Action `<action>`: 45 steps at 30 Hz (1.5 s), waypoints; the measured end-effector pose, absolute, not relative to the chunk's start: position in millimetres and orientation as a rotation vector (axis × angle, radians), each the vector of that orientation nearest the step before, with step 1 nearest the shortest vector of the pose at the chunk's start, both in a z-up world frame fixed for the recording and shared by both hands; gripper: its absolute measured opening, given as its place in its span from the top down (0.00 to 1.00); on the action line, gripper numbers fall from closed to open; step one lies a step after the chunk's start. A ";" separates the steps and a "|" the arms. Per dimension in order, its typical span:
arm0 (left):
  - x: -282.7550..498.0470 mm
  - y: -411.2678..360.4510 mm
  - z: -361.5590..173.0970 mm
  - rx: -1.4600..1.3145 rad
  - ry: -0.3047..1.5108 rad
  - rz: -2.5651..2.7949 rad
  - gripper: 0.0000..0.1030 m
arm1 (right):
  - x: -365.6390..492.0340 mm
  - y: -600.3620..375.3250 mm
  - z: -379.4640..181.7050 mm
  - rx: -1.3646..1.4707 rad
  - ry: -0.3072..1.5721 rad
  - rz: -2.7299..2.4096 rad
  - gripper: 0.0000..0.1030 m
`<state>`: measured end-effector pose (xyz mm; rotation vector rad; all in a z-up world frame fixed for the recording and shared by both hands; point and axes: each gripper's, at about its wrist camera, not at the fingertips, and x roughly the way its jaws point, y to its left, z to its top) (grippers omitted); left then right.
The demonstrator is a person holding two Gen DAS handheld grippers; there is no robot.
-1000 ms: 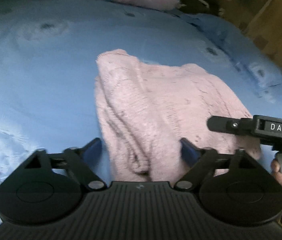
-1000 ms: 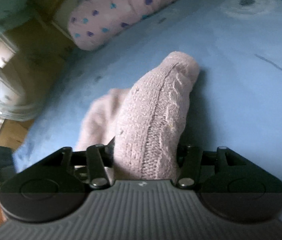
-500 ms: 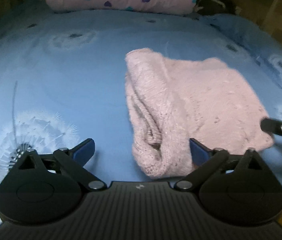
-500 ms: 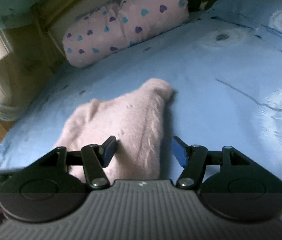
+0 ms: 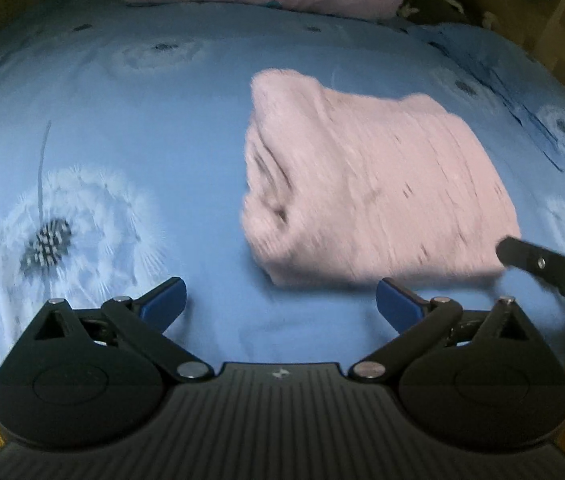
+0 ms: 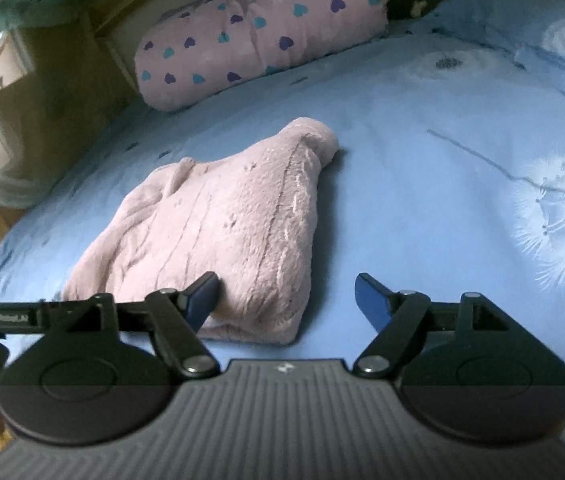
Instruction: Fold small clothes
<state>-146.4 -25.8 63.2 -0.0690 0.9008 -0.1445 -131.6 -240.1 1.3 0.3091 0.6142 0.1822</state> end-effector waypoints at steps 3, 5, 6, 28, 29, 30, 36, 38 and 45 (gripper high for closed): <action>-155.7 -37.5 57.1 -0.031 0.910 -0.159 0.00 | -140.8 -236.1 3.3 0.274 0.609 0.187 0.26; -157.3 -42.1 51.1 -0.025 0.913 -0.148 0.00 | -146.4 -232.3 2.7 0.255 0.610 0.164 0.26; -156.8 -43.6 47.0 -0.026 0.924 -0.144 0.00 | -149.7 -229.9 1.9 0.245 0.610 0.155 0.26; -156.2 -56.8 35.0 0.045 0.914 -0.124 0.00 | -168.9 -188.9 -19.5 -0.058 0.614 0.036 0.24; -156.8 -56.8 34.8 0.045 0.910 -0.124 0.00 | -168.9 -189.4 -19.7 -0.057 0.614 0.035 0.24; -157.1 -56.3 34.1 0.046 0.908 -0.123 0.00 | -170.2 -188.1 -19.7 -0.060 0.613 0.035 0.24; -156.7 -57.3 34.4 0.041 0.910 -0.118 0.00 | -170.6 -185.8 -20.2 -0.067 0.611 0.034 0.24; -158.1 -57.0 33.5 0.034 0.895 -0.117 0.00 | -170.7 -185.7 -20.2 -0.069 0.609 0.034 0.24; -156.5 -58.1 32.7 0.032 0.893 -0.105 0.00 | -170.8 -184.3 -20.7 -0.071 0.607 0.034 0.23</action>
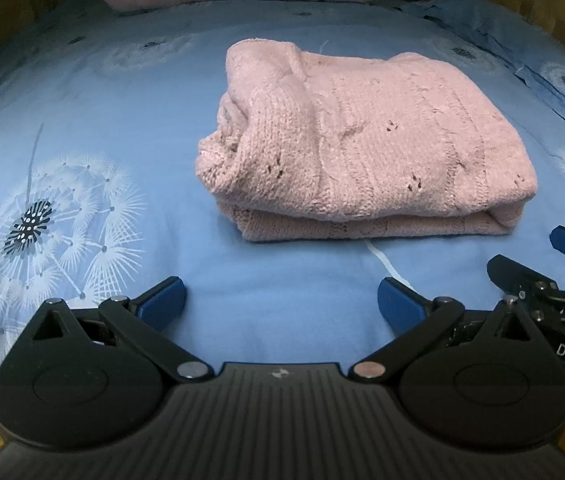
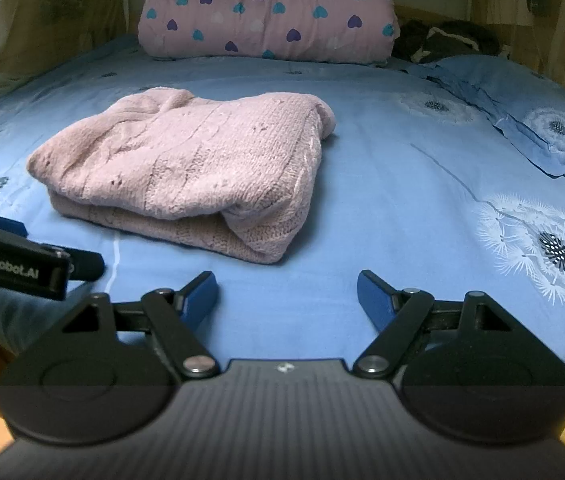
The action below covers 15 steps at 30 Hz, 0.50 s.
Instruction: Fold small clothes
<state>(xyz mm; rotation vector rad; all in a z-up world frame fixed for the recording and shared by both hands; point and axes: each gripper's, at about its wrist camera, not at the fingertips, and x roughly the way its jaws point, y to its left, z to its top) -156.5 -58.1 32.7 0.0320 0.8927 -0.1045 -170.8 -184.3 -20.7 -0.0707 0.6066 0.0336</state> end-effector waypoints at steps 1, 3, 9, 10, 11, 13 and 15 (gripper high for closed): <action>-156.6 -58.3 32.6 0.030 0.892 -0.100 0.00 | -170.8 -184.3 -20.7 -0.071 0.606 0.034 0.23; -157.6 -58.3 31.8 0.031 0.887 -0.096 0.00 | -170.7 -184.4 -20.4 -0.070 0.607 0.033 0.22; -157.8 -58.4 31.3 0.028 0.900 -0.096 0.00 | -171.0 -184.2 -21.2 -0.069 0.606 0.034 0.21; -158.1 -58.4 31.2 0.028 0.900 -0.096 0.00 | -171.0 -184.1 -21.2 -0.068 0.607 0.034 0.21; -157.8 -57.8 31.3 0.029 0.900 -0.097 0.00 | -170.8 -183.5 -21.2 -0.067 0.607 0.035 0.21; -157.8 -57.6 31.3 0.029 0.900 -0.097 0.00 | -170.9 -183.2 -20.8 -0.067 0.607 0.034 0.21; -157.8 -57.6 31.2 0.029 0.901 -0.097 0.00 | -170.7 -183.4 -20.9 -0.068 0.606 0.034 0.21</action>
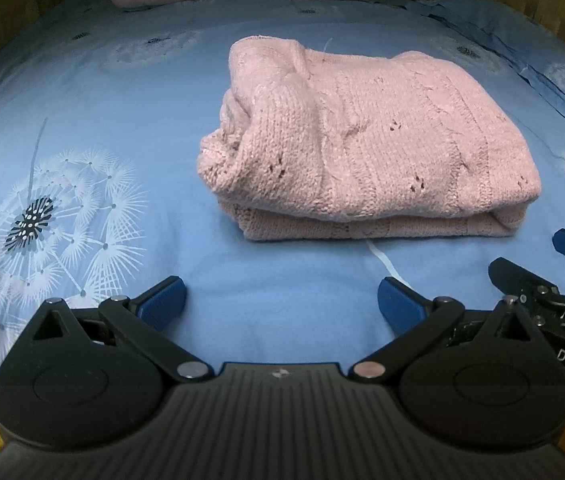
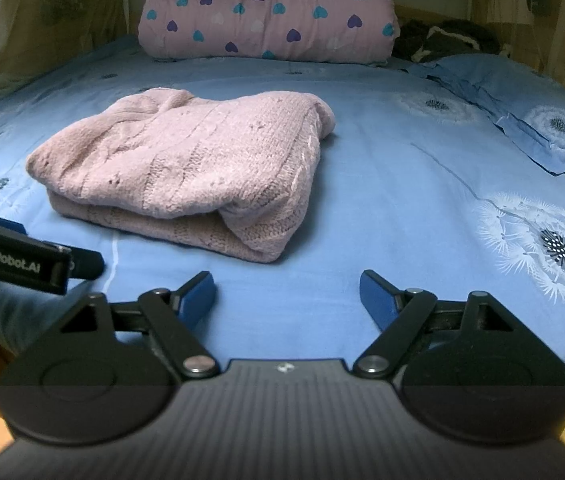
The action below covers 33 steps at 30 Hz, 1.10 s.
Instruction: Fold small clothes
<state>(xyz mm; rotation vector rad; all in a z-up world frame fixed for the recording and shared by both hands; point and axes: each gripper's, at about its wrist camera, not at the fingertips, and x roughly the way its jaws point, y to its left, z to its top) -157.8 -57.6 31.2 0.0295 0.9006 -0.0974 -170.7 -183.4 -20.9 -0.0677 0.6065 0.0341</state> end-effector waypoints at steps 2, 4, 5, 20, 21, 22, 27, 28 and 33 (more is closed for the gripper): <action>-156.8 -57.5 31.2 0.029 0.901 -0.098 0.00 | -171.0 -183.0 -21.3 -0.067 0.603 0.035 0.21; -156.5 -57.5 31.2 0.030 0.901 -0.097 0.00 | -171.5 -184.1 -21.4 -0.067 0.601 0.036 0.21; -156.6 -57.5 31.2 0.030 0.902 -0.097 0.00 | -171.4 -183.9 -21.4 -0.067 0.601 0.036 0.21; -157.3 -58.1 31.2 0.032 0.899 -0.097 0.00 | -171.1 -184.4 -21.5 -0.068 0.601 0.037 0.21; -157.3 -58.1 31.2 0.032 0.899 -0.096 0.00 | -171.2 -184.5 -21.5 -0.068 0.601 0.036 0.21; -157.3 -58.2 31.2 0.031 0.898 -0.096 0.00 | -170.8 -183.9 -21.4 -0.069 0.602 0.036 0.21; -157.4 -58.2 31.0 0.032 0.898 -0.096 0.00 | -171.3 -183.9 -21.5 -0.068 0.601 0.036 0.21; -157.5 -58.3 31.1 0.032 0.898 -0.096 0.00 | -171.0 -183.3 -21.5 -0.069 0.601 0.035 0.21; -157.7 -58.1 31.1 0.033 0.897 -0.096 0.00 | -170.7 -184.2 -22.4 -0.073 0.601 0.035 0.20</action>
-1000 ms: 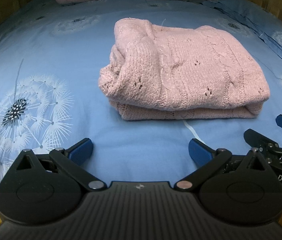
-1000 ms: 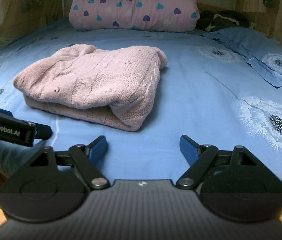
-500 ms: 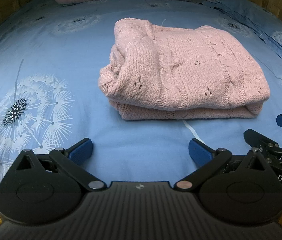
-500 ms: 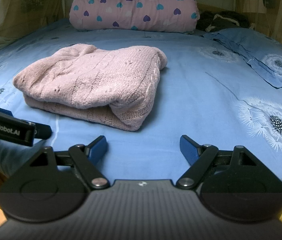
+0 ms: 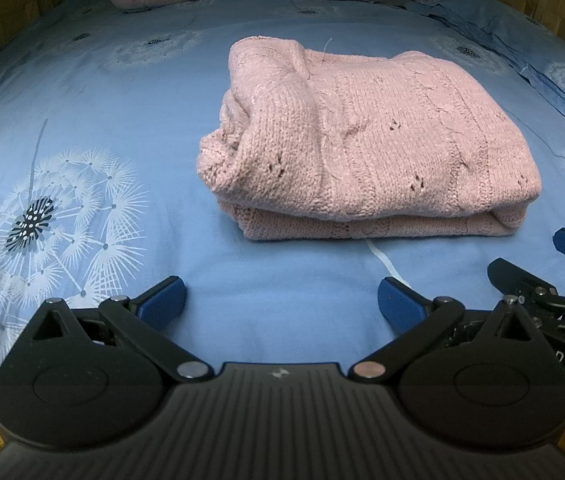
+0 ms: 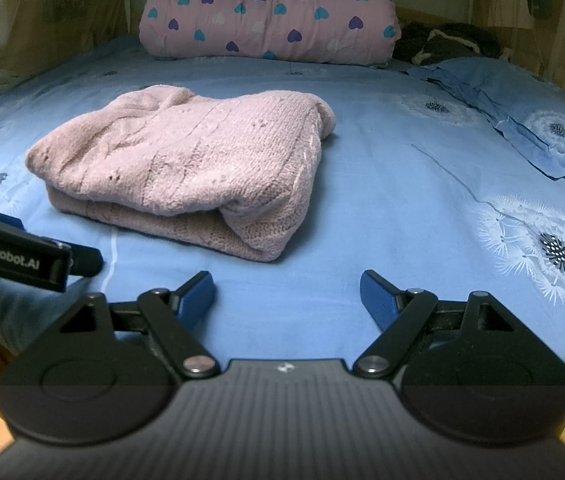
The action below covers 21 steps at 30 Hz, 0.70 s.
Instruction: Fold small clothes
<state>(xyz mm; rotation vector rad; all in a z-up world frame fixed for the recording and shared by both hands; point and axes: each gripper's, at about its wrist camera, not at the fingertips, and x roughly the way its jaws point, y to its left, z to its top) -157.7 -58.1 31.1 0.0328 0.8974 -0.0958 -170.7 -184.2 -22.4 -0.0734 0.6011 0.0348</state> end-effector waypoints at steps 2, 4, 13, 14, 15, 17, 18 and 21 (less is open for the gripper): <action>-157.6 -57.5 30.9 0.032 0.898 -0.096 0.00 | -170.7 -183.9 -22.4 -0.075 0.601 0.035 0.20; -157.7 -57.6 30.8 0.032 0.898 -0.096 0.00 | -170.8 -183.9 -22.3 -0.074 0.601 0.035 0.20; -157.5 -57.1 30.8 0.033 0.900 -0.094 0.00 | -171.0 -183.9 -23.0 -0.074 0.601 0.035 0.20; -157.2 -57.1 30.9 0.033 0.901 -0.094 0.00 | -171.0 -184.0 -23.0 -0.074 0.601 0.035 0.20; -157.2 -57.2 31.0 0.033 0.901 -0.094 0.00 | -171.0 -184.0 -22.9 -0.074 0.601 0.035 0.20; -156.8 -57.3 31.1 0.033 0.903 -0.093 0.00 | -171.0 -184.0 -22.9 -0.074 0.601 0.035 0.20; -156.5 -57.3 31.1 0.032 0.904 -0.093 0.00 | -171.0 -183.9 -22.9 -0.075 0.601 0.035 0.20; -155.7 -57.5 31.5 0.032 0.907 -0.093 0.00 | -171.0 -183.9 -22.9 -0.075 0.601 0.034 0.20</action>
